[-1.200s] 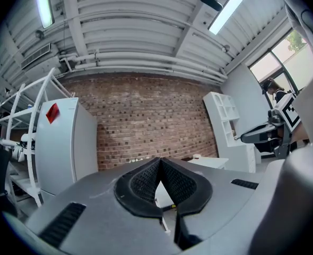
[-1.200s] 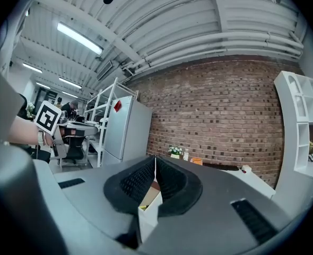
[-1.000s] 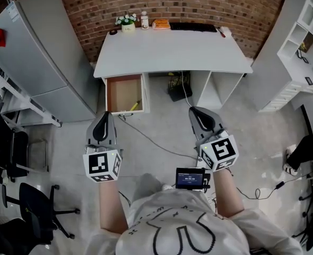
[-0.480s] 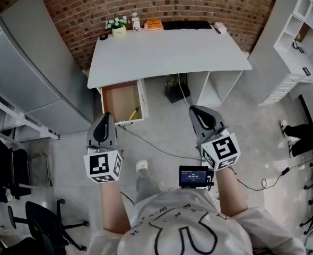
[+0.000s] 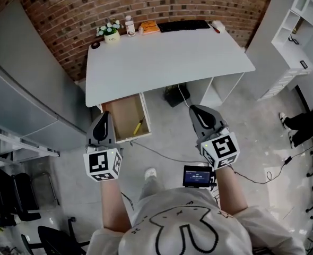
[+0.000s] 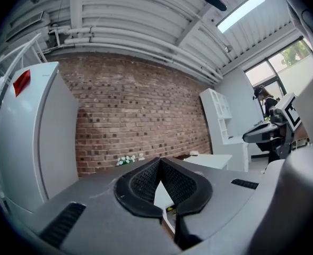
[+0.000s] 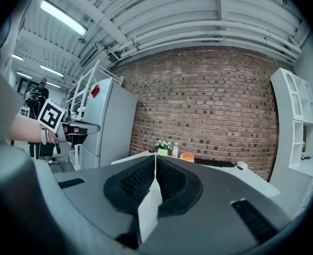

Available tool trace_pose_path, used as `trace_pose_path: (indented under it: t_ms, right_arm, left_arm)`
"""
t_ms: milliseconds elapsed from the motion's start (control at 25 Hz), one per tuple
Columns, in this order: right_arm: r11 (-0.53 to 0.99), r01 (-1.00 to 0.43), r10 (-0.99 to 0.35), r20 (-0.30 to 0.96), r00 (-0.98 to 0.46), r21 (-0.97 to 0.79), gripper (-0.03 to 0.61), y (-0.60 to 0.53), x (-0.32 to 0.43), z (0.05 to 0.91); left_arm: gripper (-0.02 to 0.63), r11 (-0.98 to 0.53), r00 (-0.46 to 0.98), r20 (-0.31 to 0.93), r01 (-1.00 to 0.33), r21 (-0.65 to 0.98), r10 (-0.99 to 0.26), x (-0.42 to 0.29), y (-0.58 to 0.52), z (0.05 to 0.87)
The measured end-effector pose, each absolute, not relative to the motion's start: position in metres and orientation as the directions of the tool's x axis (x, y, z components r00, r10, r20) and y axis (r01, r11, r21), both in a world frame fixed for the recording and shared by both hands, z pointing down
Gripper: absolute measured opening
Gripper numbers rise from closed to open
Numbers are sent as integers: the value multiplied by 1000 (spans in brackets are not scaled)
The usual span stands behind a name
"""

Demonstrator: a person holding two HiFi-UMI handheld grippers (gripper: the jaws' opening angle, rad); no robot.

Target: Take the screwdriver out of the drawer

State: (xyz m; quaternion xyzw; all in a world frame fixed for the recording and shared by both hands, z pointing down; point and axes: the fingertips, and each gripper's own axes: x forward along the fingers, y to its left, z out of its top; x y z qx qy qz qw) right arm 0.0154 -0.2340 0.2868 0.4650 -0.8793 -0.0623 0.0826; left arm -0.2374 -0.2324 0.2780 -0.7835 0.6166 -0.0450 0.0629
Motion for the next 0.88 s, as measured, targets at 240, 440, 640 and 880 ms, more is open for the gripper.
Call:
trace_pose_path:
  t_ms: [240, 440, 640, 880]
  right_arm:
    - [505, -844, -863, 120, -490, 184, 21, -278, -12, 295]
    - [438, -886, -898, 119, -423, 155, 21, -306, -20, 309]
    - [363, -925, -925, 165, -342, 112, 21, -321, -22, 324]
    - [313, -946, -933, 215, -288, 90, 21, -333, -16, 344]
  left_arm:
    - [12, -297, 296, 26, -947, -126, -955, -270, -295, 292]
    - [12, -370, 366, 54, -919, -137, -929, -278, -341, 307]
    - [12, -449, 439, 101, -884, -130, -893, -282, -378, 319]
    - [12, -468, 453, 148, -880, -84, -879, -286, -401, 343]
